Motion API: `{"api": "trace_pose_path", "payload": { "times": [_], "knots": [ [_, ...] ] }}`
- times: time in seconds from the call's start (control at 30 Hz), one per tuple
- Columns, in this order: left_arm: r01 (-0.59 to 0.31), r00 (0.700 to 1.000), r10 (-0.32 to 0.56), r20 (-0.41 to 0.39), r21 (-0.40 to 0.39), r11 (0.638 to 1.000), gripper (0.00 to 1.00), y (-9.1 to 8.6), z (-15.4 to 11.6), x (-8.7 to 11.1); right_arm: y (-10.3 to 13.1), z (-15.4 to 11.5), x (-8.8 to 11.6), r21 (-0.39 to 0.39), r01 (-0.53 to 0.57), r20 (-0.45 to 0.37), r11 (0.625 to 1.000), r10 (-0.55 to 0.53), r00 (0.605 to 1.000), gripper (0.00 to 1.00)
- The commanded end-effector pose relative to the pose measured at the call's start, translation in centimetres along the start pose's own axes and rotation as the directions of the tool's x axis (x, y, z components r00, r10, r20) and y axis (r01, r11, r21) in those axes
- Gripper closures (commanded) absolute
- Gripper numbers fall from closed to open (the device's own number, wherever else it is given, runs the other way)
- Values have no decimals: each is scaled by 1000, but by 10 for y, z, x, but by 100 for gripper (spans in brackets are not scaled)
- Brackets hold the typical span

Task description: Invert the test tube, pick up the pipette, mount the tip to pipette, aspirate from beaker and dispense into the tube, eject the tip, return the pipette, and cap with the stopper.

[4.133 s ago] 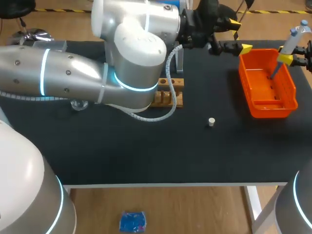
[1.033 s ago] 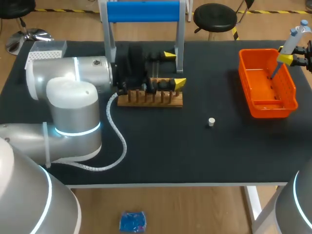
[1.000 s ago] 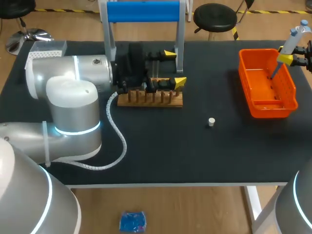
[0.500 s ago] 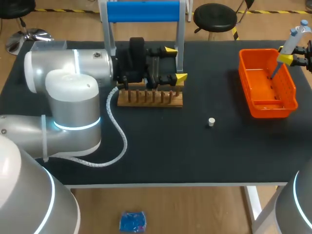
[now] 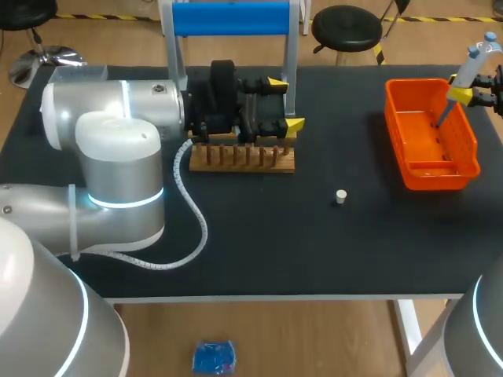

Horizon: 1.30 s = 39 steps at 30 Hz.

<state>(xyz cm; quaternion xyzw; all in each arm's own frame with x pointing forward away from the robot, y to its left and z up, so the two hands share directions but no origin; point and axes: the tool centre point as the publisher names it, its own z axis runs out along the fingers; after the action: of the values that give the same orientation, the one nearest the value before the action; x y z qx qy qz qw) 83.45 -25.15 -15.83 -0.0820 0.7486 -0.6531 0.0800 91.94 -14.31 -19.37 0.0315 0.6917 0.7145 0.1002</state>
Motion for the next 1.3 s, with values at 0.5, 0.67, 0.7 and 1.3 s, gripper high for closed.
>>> {"api": "trace_pose_path", "payload": {
  "times": [0.5, 0.67, 0.7, 1.3],
  "knots": [
    [0, 1000, 0, -3, 3, 1000, 0, 1, 0, -1, 40, 35, 64, 123, 62, 19, 990, -65, 998, 100],
    [0, 1000, 0, -3, 3, 1000, 0, 1, 0, -1, 33, 60, 95, 111, 18, 10, 994, -20, 1000, 100],
    [0, 1000, 0, -3, 3, 1000, 0, 1, 0, -1, 29, 67, 101, 114, 15, 0, 993, -15, 1000, 100],
    [0, 1000, 0, -3, 3, 1000, 0, 1, 0, -1, 6, 178, 151, 9, 60, -93, 998, -59, 994, 100]
  ]
}}
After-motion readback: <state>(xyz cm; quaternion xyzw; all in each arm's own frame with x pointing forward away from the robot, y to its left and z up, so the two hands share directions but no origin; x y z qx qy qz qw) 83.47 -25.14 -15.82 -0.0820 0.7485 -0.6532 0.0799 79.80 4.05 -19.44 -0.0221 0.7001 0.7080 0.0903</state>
